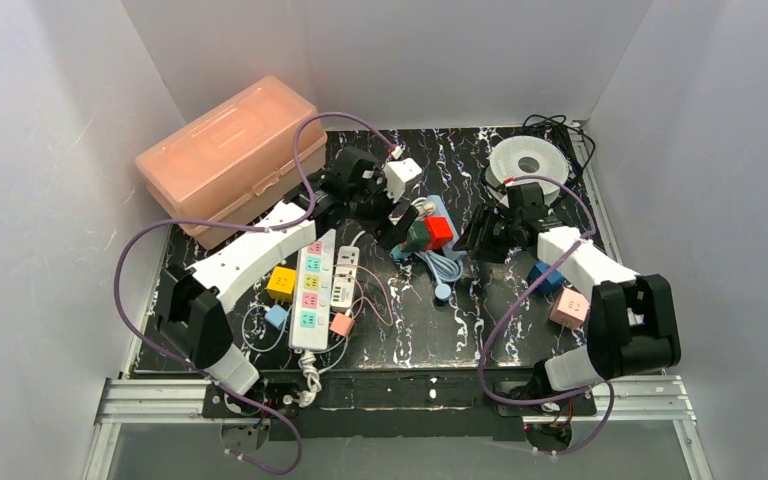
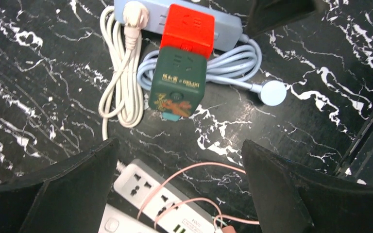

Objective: Pull the plug off the socket
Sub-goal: Place the socket at the center of the board, then remove the plug from the socket.

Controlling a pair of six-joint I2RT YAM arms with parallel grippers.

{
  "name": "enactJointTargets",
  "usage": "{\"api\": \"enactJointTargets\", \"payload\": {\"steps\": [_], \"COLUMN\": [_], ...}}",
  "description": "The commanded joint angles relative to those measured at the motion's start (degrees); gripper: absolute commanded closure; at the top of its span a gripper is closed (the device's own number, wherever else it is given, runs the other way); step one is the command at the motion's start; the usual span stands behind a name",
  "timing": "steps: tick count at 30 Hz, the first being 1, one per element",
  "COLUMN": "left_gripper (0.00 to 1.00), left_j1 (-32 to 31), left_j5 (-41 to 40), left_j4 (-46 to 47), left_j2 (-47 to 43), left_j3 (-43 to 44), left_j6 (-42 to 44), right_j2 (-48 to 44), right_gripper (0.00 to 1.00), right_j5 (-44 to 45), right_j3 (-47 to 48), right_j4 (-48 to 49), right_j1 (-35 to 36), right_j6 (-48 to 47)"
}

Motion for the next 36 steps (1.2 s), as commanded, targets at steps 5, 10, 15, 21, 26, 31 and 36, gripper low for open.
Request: {"api": "enactJointTargets", "payload": {"steps": [5,10,15,21,26,31,36], "left_gripper": [0.02,0.02,0.02,0.02,0.02,0.02,0.02], "left_j1": [0.1,0.1,0.1,0.2,0.1,0.1,0.1], "left_j5": [5.5,6.5,7.1,6.7,6.6,7.0,8.2], "left_j4": [-2.9,-2.5,-2.8,-2.8,-2.5,-2.6,-2.2], "left_j2": [1.8,-0.3,-1.3,-1.8,-2.5,-3.1,-2.4], "left_j3": [4.6,2.7,1.6,1.7,1.7,0.9,0.5], "left_j6": [-0.4,1.0,0.8,0.9,1.3,2.0,2.3], "right_j2": [7.8,8.7,11.1,12.9,14.5,16.7,17.4], "right_gripper": [0.37,0.38,0.46,0.5,0.49,0.47,0.5], "right_j5": [-0.7,0.2,-2.2,-2.8,-2.8,-3.2,-3.0], "right_j3": [3.6,4.4,5.0,4.1,3.8,3.6,1.2], "right_j4": [5.9,7.6,10.6,12.3,13.2,14.6,18.3], "right_j1": [-0.9,-1.0,-0.9,0.3,1.1,3.7,6.2], "right_j6": [-4.0,-5.2,-5.3,-6.5,-6.9,-7.1,-5.6]}}
